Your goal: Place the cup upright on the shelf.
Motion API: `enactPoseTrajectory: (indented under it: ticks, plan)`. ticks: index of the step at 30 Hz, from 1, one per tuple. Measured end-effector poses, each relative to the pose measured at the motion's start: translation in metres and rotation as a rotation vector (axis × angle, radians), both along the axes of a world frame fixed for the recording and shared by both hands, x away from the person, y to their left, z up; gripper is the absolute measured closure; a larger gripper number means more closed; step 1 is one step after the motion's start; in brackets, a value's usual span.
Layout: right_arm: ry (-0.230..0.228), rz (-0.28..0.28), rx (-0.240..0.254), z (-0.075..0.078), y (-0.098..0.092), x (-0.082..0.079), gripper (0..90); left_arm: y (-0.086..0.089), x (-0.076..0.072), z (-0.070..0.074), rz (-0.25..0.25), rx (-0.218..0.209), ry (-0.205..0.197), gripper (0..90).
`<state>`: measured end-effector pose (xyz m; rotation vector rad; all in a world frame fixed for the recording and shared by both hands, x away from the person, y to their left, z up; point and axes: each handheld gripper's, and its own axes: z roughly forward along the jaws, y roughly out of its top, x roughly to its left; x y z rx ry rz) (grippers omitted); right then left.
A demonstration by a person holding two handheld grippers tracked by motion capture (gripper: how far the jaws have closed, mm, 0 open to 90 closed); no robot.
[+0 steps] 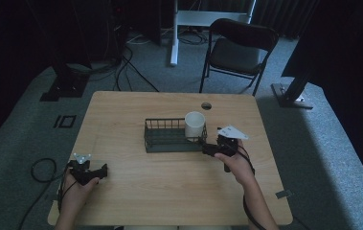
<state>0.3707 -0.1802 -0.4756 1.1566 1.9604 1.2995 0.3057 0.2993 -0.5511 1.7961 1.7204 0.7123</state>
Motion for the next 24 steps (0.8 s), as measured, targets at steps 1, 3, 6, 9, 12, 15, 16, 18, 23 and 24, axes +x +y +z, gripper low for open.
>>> enactPoseTrajectory:
  ticks: [1,3,6,9,12,15,16,18,23,24]
  plan:
    - [0.005,-0.001,0.000,-0.002,-0.002,-0.001,10.8,0.000,0.000,0.000,0.000,0.000,0.001,8.8]
    - [0.010,-0.002,0.003,-0.007,-0.005,-0.003,10.8,0.000,0.000,0.000,0.000,0.000,0.001,8.9]
    - [0.021,-0.005,0.005,-0.014,-0.010,-0.006,10.8,0.000,0.000,0.000,0.000,0.000,0.001,8.9]
    - [0.033,-0.013,0.001,-0.021,-0.016,-0.008,10.9,0.000,0.000,0.000,0.000,0.000,0.001,8.9]
    - [0.040,-0.021,-0.001,-0.025,-0.021,-0.010,10.9,0.000,0.000,0.000,0.000,0.000,0.001,8.9]
    - [0.045,-0.029,-0.008,-0.029,-0.027,-0.013,10.8,0.000,0.000,0.000,0.000,0.000,0.001,8.9]
    - [0.047,-0.030,-0.013,-0.030,-0.029,-0.013,10.9,0.000,0.000,0.000,0.002,-0.001,0.000,8.8]
    - [0.052,-0.034,-0.023,-0.034,-0.032,-0.015,10.9,0.000,0.000,0.000,0.001,-0.001,0.000,8.8]
    - [0.072,-0.042,-0.039,-0.042,-0.040,-0.018,10.9,0.000,0.000,0.000,0.001,-0.001,0.000,8.9]
    - [0.077,-0.039,-0.047,-0.044,-0.042,-0.019,10.8,0.000,0.000,0.000,0.001,-0.001,0.000,8.9]
